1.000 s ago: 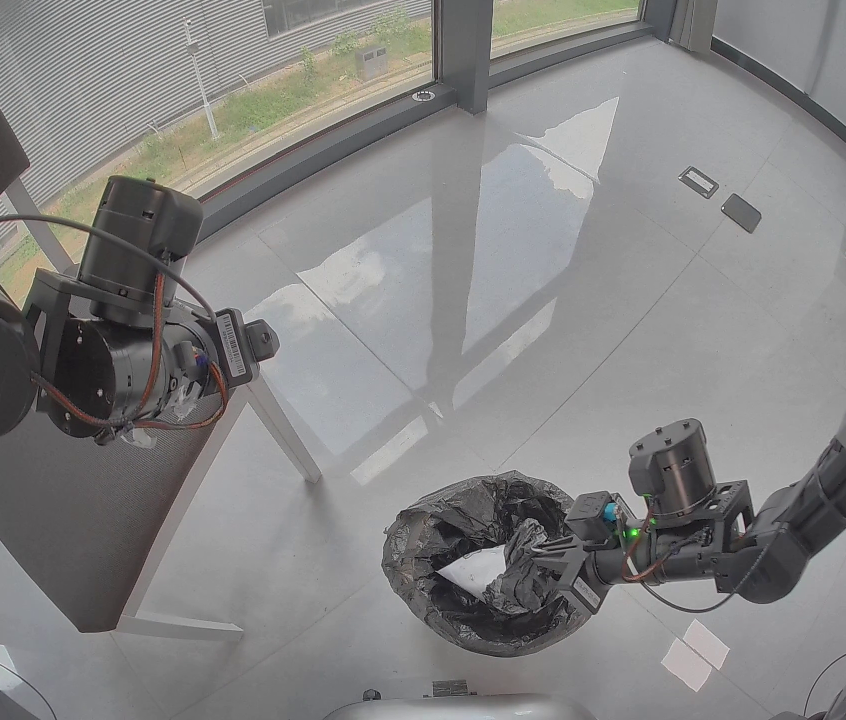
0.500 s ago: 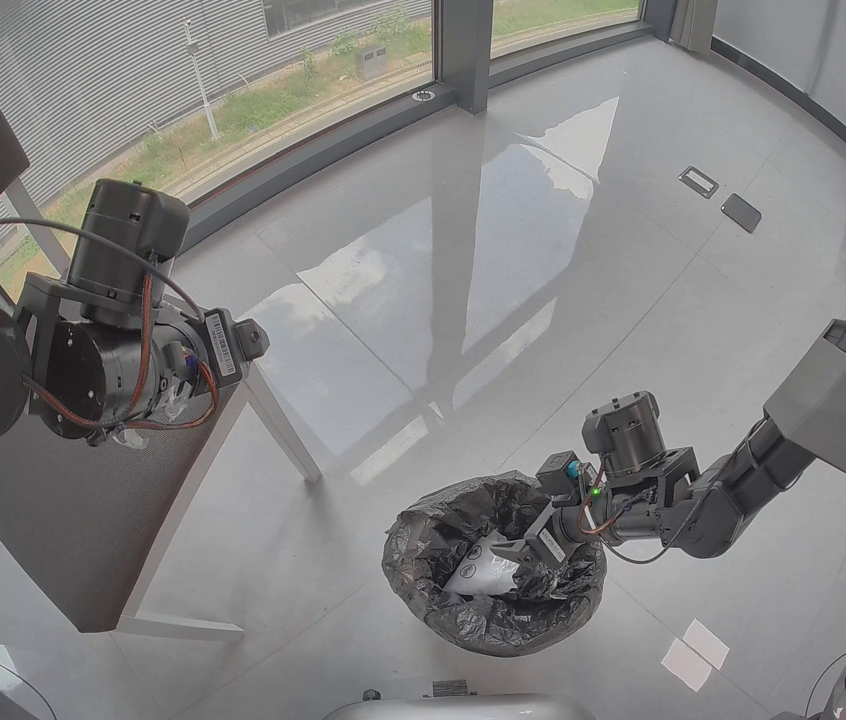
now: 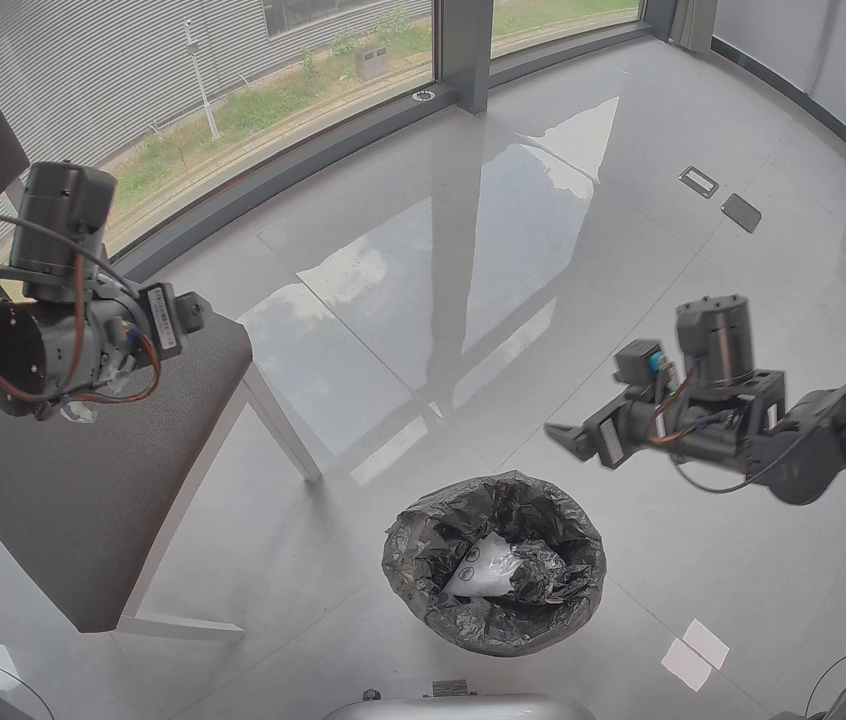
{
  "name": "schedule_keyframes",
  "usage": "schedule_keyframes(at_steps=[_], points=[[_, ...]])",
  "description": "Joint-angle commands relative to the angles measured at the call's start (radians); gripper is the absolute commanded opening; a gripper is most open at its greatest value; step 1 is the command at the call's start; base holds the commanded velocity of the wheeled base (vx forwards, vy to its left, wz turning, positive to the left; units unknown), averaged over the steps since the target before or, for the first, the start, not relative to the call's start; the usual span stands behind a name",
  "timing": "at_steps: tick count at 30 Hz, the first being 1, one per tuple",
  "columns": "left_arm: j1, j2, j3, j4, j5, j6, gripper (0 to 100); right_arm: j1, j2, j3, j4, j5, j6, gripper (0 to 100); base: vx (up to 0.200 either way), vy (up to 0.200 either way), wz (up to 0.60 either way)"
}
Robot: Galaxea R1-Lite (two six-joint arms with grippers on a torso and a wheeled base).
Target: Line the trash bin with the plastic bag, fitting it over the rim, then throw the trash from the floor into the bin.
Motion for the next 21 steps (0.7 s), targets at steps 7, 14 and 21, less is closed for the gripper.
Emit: schedule_keyframes(at_steps=[7,14,21], points=[[0.144,-0.445,0.124,0.006,-0.007,0.318,100,-0.147,-0.781,0.16,0.331,-0.254,0.002,100,0.0,0.0,0.0],[0.138,-0.797,0.058,0.35,-0.009,0.435,100,-0.191,-1.32,0.103,0.959,-0.335,-0.001,100,0.0,0.0,0.0],[0.146,-0.987,-0.023,0.655,-0.011,0.421,100,-0.325,-1.524,-0.02,1.331,-0.331,0.012,100,0.0,0.0,0.0]])
